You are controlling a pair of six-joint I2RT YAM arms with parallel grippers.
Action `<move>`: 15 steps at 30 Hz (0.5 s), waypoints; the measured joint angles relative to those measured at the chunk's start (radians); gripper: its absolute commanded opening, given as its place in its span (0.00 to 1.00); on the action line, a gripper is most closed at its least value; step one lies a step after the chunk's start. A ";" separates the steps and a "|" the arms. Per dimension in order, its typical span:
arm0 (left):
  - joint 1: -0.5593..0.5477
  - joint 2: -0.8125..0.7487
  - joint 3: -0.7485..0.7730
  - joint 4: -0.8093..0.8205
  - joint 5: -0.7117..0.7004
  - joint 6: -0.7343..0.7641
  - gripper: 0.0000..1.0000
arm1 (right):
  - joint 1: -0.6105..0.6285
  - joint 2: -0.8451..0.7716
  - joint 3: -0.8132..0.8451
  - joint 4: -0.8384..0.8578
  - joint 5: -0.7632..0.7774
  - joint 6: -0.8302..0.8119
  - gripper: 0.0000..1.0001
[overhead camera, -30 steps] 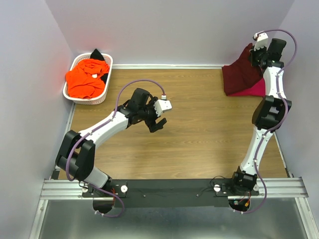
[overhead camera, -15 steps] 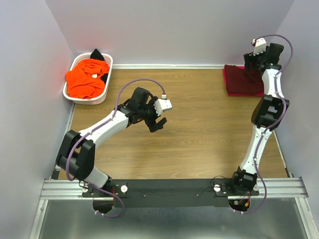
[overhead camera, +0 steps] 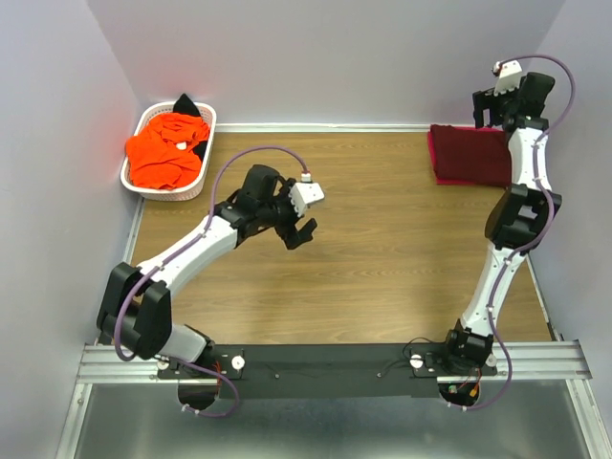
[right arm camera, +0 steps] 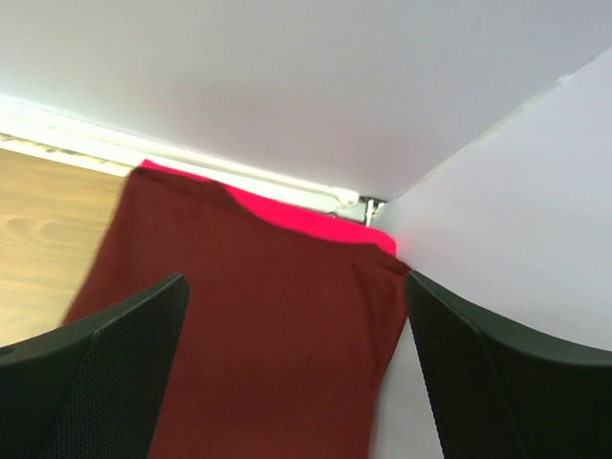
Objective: Fold and stack the t-shirts
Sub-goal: Reset both grippers
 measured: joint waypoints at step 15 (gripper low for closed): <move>0.253 -0.079 0.139 0.041 0.024 -0.184 0.95 | 0.182 -0.449 -0.260 -0.153 -0.050 0.168 1.00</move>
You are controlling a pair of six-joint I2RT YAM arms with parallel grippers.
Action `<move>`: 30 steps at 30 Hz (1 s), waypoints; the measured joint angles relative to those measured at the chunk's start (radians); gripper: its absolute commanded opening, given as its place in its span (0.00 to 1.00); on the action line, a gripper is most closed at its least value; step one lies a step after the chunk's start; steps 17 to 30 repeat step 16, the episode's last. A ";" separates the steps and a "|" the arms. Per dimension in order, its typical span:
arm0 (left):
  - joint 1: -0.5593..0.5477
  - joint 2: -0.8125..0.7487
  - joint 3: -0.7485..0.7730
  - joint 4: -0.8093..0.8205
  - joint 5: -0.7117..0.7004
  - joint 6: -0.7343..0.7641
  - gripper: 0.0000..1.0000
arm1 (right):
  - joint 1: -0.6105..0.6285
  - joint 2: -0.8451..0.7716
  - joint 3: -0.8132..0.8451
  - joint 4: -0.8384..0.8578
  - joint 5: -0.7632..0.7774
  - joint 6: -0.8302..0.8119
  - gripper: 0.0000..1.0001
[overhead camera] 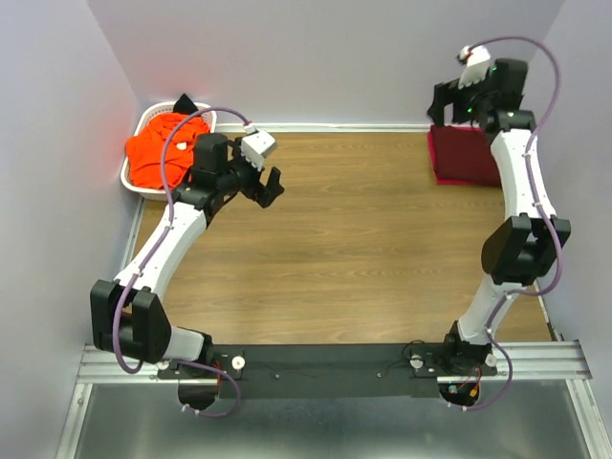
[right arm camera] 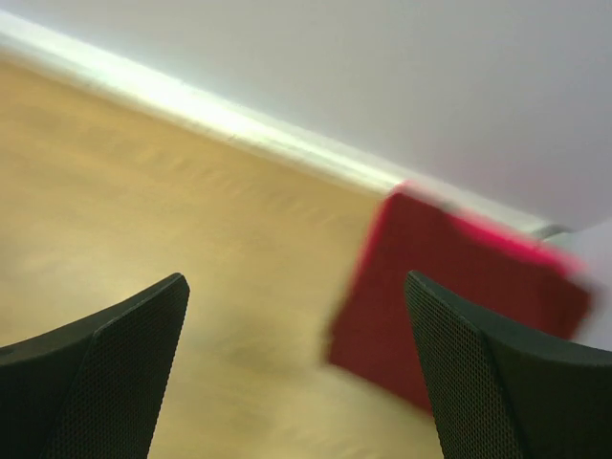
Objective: Fold and stack the t-shirts
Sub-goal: Reset both grippers
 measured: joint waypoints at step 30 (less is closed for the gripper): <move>0.063 -0.095 -0.198 -0.006 -0.131 -0.011 0.95 | 0.142 -0.458 -0.916 -0.058 -0.101 0.217 1.00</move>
